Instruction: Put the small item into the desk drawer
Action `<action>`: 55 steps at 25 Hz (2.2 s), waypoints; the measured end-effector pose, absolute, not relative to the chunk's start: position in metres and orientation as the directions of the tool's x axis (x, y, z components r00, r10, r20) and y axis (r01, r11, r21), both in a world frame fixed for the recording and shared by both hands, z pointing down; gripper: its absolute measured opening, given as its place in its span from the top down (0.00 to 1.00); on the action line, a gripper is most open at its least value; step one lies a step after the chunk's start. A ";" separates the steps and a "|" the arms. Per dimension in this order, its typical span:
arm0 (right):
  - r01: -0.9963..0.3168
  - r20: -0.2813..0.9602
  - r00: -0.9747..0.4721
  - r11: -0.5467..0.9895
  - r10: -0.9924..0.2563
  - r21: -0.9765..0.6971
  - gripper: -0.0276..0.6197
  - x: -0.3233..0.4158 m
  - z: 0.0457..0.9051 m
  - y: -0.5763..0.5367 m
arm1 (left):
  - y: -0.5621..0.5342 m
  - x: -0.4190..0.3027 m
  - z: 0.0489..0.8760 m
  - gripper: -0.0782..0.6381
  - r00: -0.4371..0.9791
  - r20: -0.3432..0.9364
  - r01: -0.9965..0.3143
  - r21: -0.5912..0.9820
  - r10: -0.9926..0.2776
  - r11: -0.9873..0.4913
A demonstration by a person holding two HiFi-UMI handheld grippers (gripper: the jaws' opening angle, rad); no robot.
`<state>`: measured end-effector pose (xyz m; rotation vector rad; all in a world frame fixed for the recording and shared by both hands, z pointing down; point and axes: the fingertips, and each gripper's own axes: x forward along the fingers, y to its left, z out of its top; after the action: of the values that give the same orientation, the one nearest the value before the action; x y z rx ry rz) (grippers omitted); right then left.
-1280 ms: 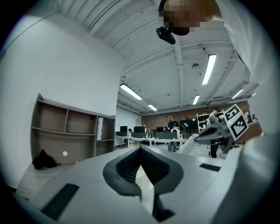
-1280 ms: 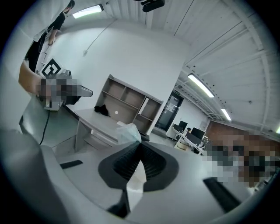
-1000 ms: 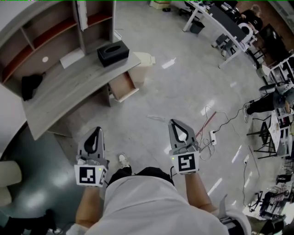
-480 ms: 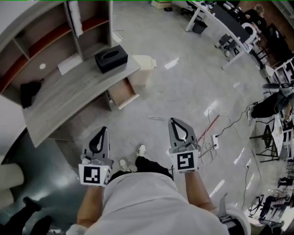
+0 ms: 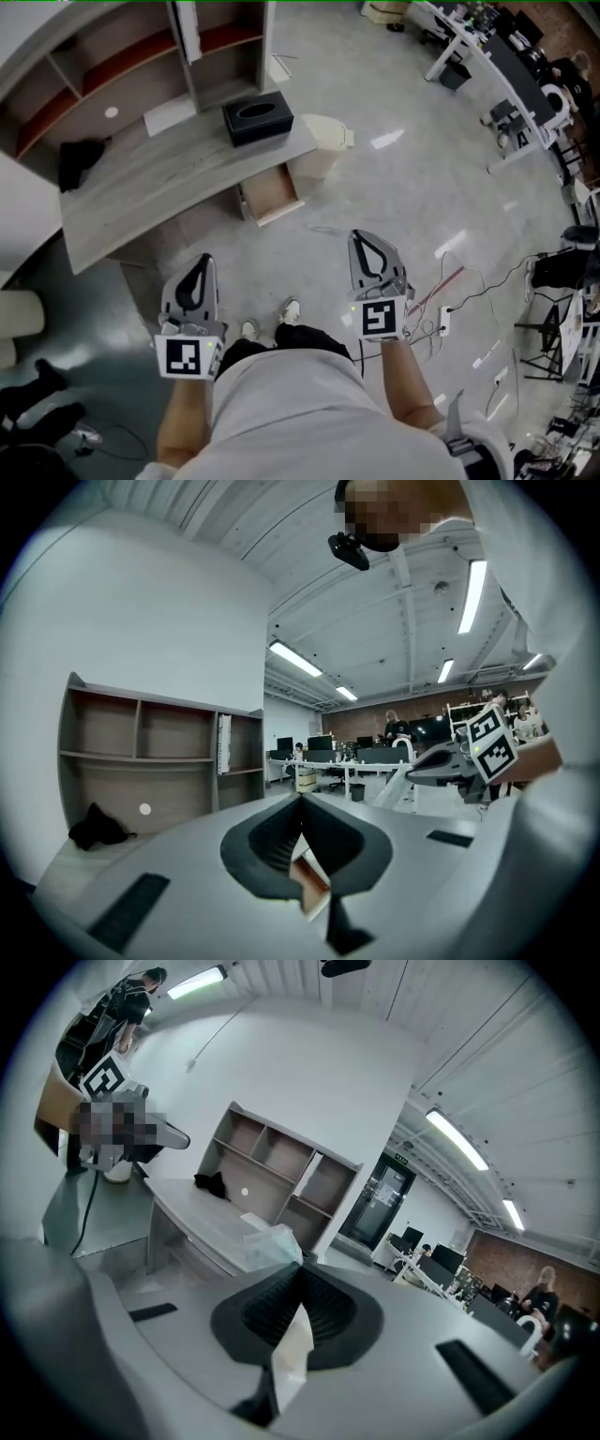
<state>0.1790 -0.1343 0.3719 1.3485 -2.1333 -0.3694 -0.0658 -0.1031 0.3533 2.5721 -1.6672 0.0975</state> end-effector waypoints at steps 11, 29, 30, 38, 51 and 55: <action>-0.624 0.435 -0.380 0.573 -0.816 0.531 0.92 0.187 0.455 -0.191 | -0.114 -0.043 0.397 0.87 0.324 0.204 -0.945 0.021 -0.924 -0.327; -0.442 0.561 -0.426 0.704 -0.710 0.556 0.92 0.146 0.611 -0.267 | -0.138 -0.044 0.490 0.87 0.247 0.318 -0.969 0.091 -0.915 -0.230; -0.433 0.565 -0.428 0.709 -0.706 0.557 0.92 0.144 0.618 -0.269 | -0.139 -0.043 0.495 0.87 0.246 0.324 -0.969 0.090 -0.914 -0.228; -0.350 0.596 -0.424 0.730 -0.682 0.587 0.92 0.131 0.681 -0.292 | -0.151 -0.041 0.545 0.87 0.236 0.342 -0.971 0.119 -0.910 -0.207; -0.245 0.671 -0.352 0.757 -0.652 0.606 0.92 0.133 0.771 -0.320 | -0.153 -0.049 0.593 0.87 0.202 0.399 -0.978 0.133 -0.894 -0.162; -0.233 0.691 -0.337 0.768 -0.639 0.596 0.92 0.128 0.790 -0.325 | -0.159 -0.051 0.597 0.87 0.197 0.414 -0.979 0.134 -0.888 -0.155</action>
<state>0.1282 -0.3250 0.7896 0.6632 -1.9122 -0.4843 -0.0507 -0.1587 0.5975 2.1105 -1.7495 0.3368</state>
